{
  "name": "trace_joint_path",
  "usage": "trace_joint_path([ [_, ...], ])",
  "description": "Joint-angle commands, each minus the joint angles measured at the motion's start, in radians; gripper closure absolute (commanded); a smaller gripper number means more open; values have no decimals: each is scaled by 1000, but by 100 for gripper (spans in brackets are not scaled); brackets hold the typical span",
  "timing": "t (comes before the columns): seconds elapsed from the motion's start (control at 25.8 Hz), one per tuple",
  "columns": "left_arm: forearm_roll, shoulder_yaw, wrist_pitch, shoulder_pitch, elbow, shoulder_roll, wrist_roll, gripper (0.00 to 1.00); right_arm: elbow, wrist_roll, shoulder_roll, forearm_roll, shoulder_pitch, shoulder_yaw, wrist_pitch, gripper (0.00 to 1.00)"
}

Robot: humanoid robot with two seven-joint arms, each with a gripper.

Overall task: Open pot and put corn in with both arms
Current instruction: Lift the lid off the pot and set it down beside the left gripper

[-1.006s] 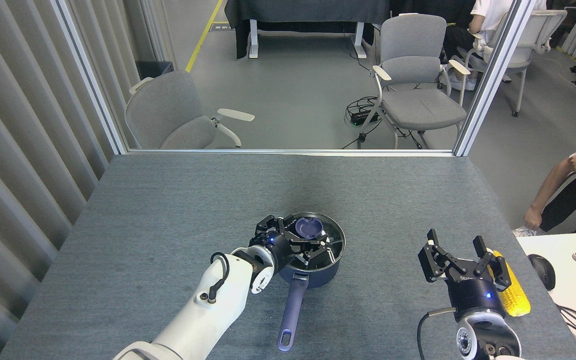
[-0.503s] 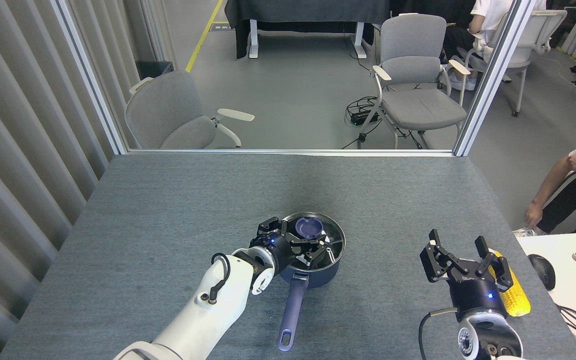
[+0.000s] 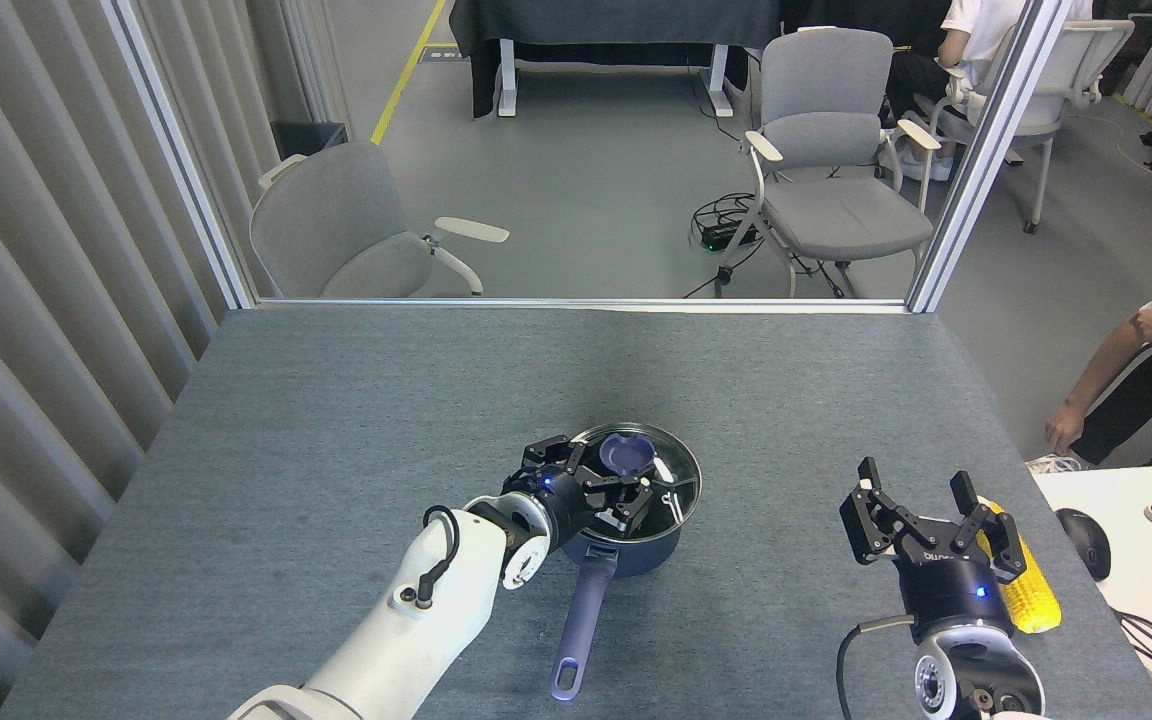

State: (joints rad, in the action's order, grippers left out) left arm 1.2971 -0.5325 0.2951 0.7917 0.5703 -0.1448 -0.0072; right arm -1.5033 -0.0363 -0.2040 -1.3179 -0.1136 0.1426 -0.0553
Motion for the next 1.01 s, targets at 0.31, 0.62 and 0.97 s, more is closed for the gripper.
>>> trace_joint_path([
  [0.31, -9, 217, 79, -12, 226, 182, -119, 67, 0, 1, 2, -1, 0, 0, -1, 0],
  [0.62, 2, 301, 55, -169, 296, 444, -102, 70, 0, 1, 0, 0, 0, -2, -1, 0],
  [0.97, 5, 393, -85, -289, 234, 522, -102, 70, 0, 1, 3, 0, 0, -2, -1, 0],
])
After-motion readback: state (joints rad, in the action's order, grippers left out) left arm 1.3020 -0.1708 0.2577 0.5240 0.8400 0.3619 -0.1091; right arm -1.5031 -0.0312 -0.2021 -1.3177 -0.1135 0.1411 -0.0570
